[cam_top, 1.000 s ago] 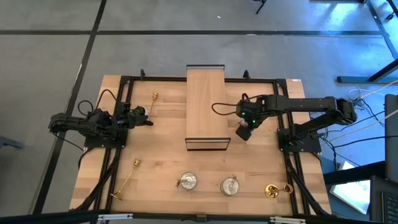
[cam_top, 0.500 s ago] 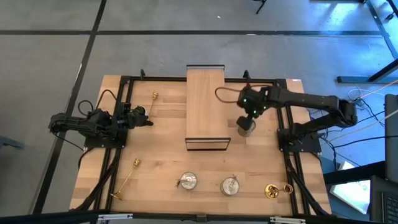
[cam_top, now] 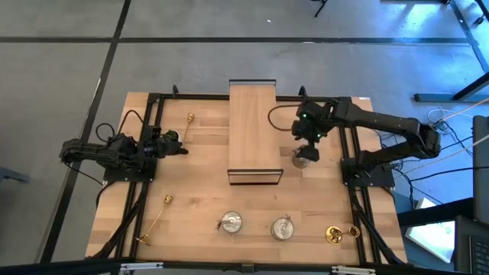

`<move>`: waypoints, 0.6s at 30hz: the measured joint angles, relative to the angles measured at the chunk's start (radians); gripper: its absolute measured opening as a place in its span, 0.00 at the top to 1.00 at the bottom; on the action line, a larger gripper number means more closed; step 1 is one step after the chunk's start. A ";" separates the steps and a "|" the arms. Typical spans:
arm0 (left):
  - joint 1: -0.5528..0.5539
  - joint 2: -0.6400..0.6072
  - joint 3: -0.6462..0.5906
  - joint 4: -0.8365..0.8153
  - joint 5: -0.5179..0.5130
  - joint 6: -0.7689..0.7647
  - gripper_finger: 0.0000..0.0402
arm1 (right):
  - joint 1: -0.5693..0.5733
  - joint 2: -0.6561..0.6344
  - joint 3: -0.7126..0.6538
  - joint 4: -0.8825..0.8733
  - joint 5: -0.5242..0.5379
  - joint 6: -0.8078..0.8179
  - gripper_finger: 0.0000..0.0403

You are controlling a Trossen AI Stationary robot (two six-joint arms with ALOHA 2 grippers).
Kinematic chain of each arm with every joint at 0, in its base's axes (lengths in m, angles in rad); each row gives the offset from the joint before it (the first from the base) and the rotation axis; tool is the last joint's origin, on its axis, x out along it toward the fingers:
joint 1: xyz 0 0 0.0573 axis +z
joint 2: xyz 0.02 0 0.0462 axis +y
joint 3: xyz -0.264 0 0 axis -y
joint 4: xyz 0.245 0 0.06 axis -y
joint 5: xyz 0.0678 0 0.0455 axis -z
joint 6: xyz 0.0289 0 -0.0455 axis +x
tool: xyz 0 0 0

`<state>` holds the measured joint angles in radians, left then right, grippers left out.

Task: Pick & Place candle stick holders
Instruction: Put the top silver scented candle on the shelf

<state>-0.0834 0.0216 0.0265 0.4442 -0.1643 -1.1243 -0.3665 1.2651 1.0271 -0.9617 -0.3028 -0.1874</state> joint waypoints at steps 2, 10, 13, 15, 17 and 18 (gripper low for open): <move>0.000 0.000 0.000 0.000 -0.001 -0.004 1.00 | -0.003 -0.024 -0.019 0.024 0.040 0.028 0.01; 0.000 0.000 0.000 0.000 -0.001 0.008 1.00 | -0.015 -0.214 -0.309 0.574 0.008 0.328 0.01; 0.000 0.000 0.000 0.000 0.000 0.008 1.00 | -0.014 -0.304 -0.403 0.739 0.144 0.500 0.01; 0.000 0.000 0.000 0.000 0.000 0.009 1.00 | -0.012 -0.359 -0.435 0.791 0.220 0.610 0.01; 0.000 0.000 0.000 0.000 0.000 0.011 1.00 | -0.013 -0.401 -0.444 0.786 0.261 0.663 0.01; 0.000 0.000 0.000 -0.001 -0.001 0.012 1.00 | -0.013 -0.419 -0.445 0.774 0.269 0.684 0.01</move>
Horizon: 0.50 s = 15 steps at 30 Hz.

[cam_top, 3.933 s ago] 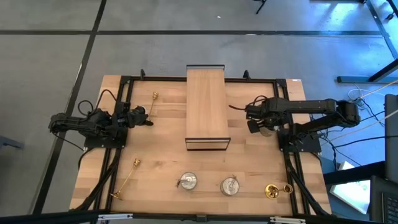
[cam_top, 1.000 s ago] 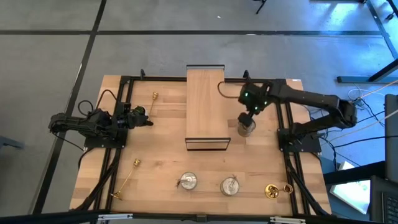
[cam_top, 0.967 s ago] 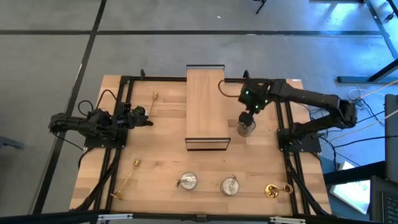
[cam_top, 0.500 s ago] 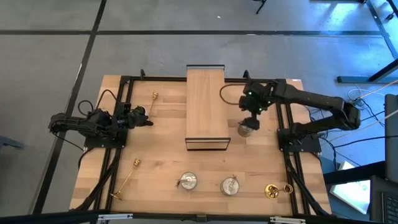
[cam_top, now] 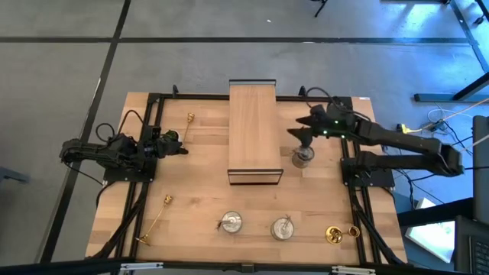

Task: Pick & Place candle stick holders
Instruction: Put the top silver scented candle on the shelf

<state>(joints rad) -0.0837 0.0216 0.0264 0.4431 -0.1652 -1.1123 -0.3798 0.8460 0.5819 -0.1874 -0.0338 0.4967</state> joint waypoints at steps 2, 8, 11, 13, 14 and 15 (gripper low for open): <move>0.000 0.000 0.000 0.000 0.000 0.007 1.00 | 0.003 -0.028 0.000 -0.020 -0.017 0.065 0.01; 0.000 0.000 0.000 0.000 0.003 0.002 1.00 | 0.058 -0.064 0.000 -0.102 -0.122 0.184 0.01; 0.000 0.000 0.000 0.000 0.003 0.001 1.00 | 0.150 -0.064 0.000 -0.222 0.006 0.241 0.01; 0.000 0.000 0.000 0.000 0.003 0.000 1.00 | 0.220 -0.064 0.000 -0.312 0.182 0.350 0.01; 0.000 0.000 0.000 0.000 0.003 0.000 1.00 | 0.256 -0.064 0.000 -0.356 0.263 0.408 0.01; 0.000 0.000 0.000 0.000 0.003 -0.001 1.00 | 0.294 -0.064 0.000 -0.392 0.348 0.463 0.01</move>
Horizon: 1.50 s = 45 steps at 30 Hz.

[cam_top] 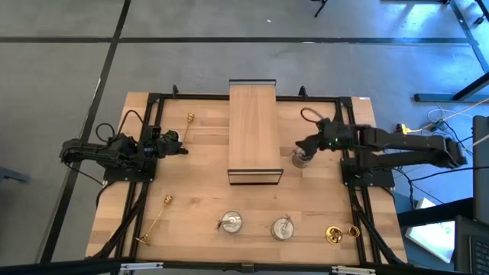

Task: Pick & Place candle stick holders
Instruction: Put the top silver scented candle on the shelf

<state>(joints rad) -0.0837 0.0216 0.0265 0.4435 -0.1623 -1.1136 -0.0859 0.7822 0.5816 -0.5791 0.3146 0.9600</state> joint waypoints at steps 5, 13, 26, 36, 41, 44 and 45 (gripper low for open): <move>0.000 0.000 0.000 0.000 0.003 -0.009 1.00 | 0.212 -0.004 0.000 -0.069 0.292 0.215 0.01; 0.000 0.000 0.000 0.000 0.001 -0.009 1.00 | 0.453 0.076 0.000 -0.120 0.421 0.490 0.01; 0.000 0.000 0.000 0.000 -0.011 -0.022 1.00 | 0.661 0.446 0.296 -0.566 0.365 0.742 0.01; 0.000 0.000 0.000 -0.016 -0.023 -0.040 1.00 | 0.832 0.808 0.452 -0.669 0.389 1.064 0.01; 0.000 0.001 0.000 -0.066 -0.022 -0.055 1.00 | 0.866 0.907 0.452 -0.672 0.365 1.092 0.01; 0.000 0.001 -0.002 -0.092 -0.023 -0.063 1.00 | 0.868 0.928 0.452 -0.666 0.367 1.083 0.01; 0.000 0.001 -0.004 -0.092 -0.026 -0.069 1.00 | 0.868 0.929 0.452 -0.667 0.379 1.075 0.01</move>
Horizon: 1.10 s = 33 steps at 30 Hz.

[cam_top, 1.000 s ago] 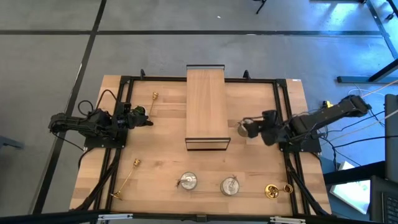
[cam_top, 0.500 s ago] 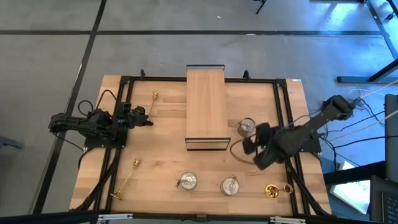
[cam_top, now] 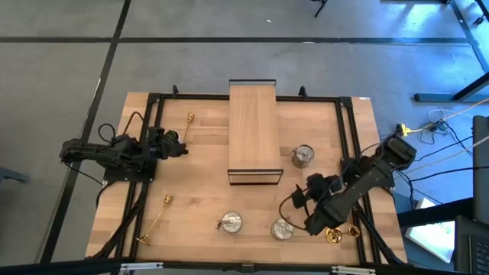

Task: Pick & Place candle stick holders
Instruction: Put the top silver scented candle on the shelf

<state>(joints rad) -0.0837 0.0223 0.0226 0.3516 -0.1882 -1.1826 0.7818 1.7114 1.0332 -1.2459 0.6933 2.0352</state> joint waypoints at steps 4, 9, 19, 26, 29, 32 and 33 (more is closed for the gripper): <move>0.000 0.000 -0.003 -0.005 -0.001 -0.032 1.00 | 0.000 0.006 -0.006 -0.031 0.065 -0.026 0.01; 0.000 0.000 -0.003 -0.005 -0.001 -0.046 1.00 | -0.003 0.005 -0.077 -0.020 0.087 0.016 0.01; 0.000 0.000 -0.003 -0.003 -0.003 -0.053 1.00 | -0.061 0.005 -0.201 0.149 0.123 0.093 0.01; 0.000 0.000 -0.003 -0.003 -0.015 -0.085 1.00 | -0.139 0.005 -0.239 0.147 0.214 0.046 0.01; 0.000 0.000 -0.003 -0.003 -0.023 -0.112 1.00 | -0.172 0.005 -0.278 0.152 0.243 0.043 0.01; 0.000 0.000 -0.003 -0.003 -0.031 -0.138 1.00 | -0.199 0.005 -0.318 0.158 0.251 0.043 0.01; 0.000 0.000 -0.003 -0.003 -0.031 -0.143 1.00 | -0.206 0.005 -0.331 0.158 0.249 0.043 0.01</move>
<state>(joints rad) -0.0837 0.0223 0.0193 0.3485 -0.2195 -1.3252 0.5762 1.7164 0.7024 -1.0875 0.9421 2.0781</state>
